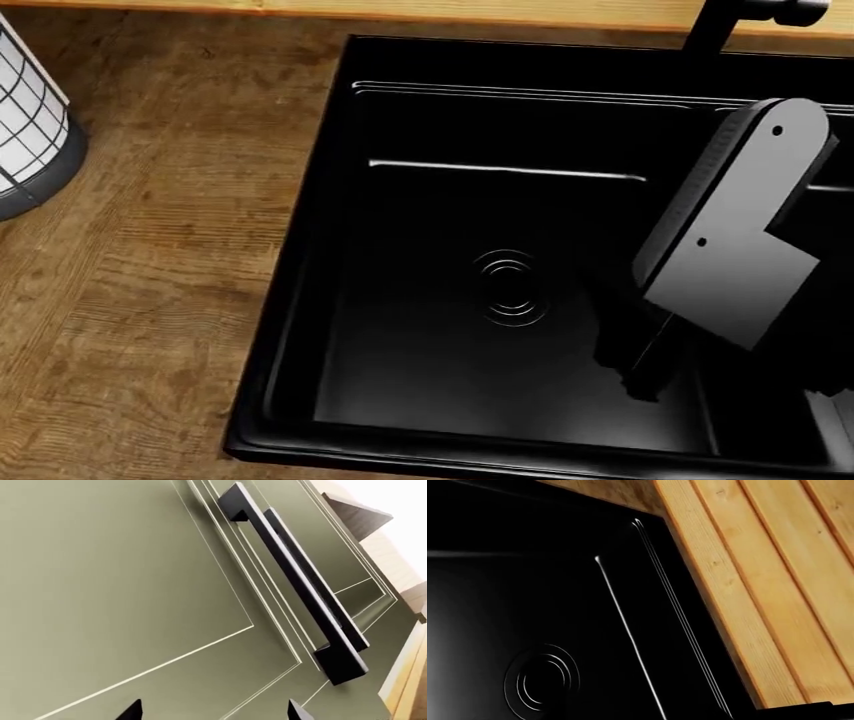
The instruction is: Pick the broccoli, avocado from the counter and place them in the cabinet. Then close the cabinet.
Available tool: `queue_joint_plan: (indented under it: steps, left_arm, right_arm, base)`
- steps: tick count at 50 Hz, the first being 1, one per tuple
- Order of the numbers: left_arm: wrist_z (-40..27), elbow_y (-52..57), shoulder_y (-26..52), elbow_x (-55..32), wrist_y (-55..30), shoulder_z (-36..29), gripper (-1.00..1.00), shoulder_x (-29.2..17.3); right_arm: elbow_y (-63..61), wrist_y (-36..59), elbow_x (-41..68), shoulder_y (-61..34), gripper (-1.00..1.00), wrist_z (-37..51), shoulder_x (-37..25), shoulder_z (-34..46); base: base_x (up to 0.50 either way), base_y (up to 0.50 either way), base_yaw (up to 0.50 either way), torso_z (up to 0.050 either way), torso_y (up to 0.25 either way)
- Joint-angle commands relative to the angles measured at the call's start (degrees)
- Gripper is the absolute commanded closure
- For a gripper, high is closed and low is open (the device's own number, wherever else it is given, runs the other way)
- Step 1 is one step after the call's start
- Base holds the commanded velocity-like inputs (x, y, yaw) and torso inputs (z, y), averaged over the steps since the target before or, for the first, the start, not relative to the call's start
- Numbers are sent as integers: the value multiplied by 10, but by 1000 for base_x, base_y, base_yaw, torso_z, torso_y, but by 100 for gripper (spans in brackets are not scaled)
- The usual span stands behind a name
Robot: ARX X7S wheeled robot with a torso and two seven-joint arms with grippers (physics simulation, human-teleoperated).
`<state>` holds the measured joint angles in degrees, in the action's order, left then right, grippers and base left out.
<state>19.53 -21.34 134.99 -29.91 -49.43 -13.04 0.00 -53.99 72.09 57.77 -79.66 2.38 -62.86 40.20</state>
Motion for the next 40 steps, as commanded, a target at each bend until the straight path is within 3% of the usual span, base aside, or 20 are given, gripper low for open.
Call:
queue_joint_plan:
  steps: [1, 9, 20, 32, 40]
  left_arm:
    - [-70, -472, 0, 130, -34, -20, -100, 0]
    - [-102, -492, 0, 108, -76, -58, -100, 0]
    - [-140, -533, 0, 25, -161, -170, -100, 0]
    - [-168, -536, 0, 65, -192, -116, -100, 0]
    - [-162, -536, 0, 121, -172, -33, -100, 0]
  right_arm:
    - [-2, -2, 1, -4, -100, 1, 0, 5]
    - [-3, -7, 3, 2, -100, 6, -2, 7]
    - [-4, -12, 5, 6, -100, 10, -3, 11]
    - [-2, -23, -4, 14, -100, 11, -6, 19]
    - [-2, -27, -5, 17, -100, 14, -8, 21]
  base:
    - [0, 3, 4, 0, 0]
    - [3, 2, 3, 0, -4]
    - [2, 1, 1, 0, -6]
    - [3, 1, 1, 0, -5]
    - [1, 2, 3, 0, -4]
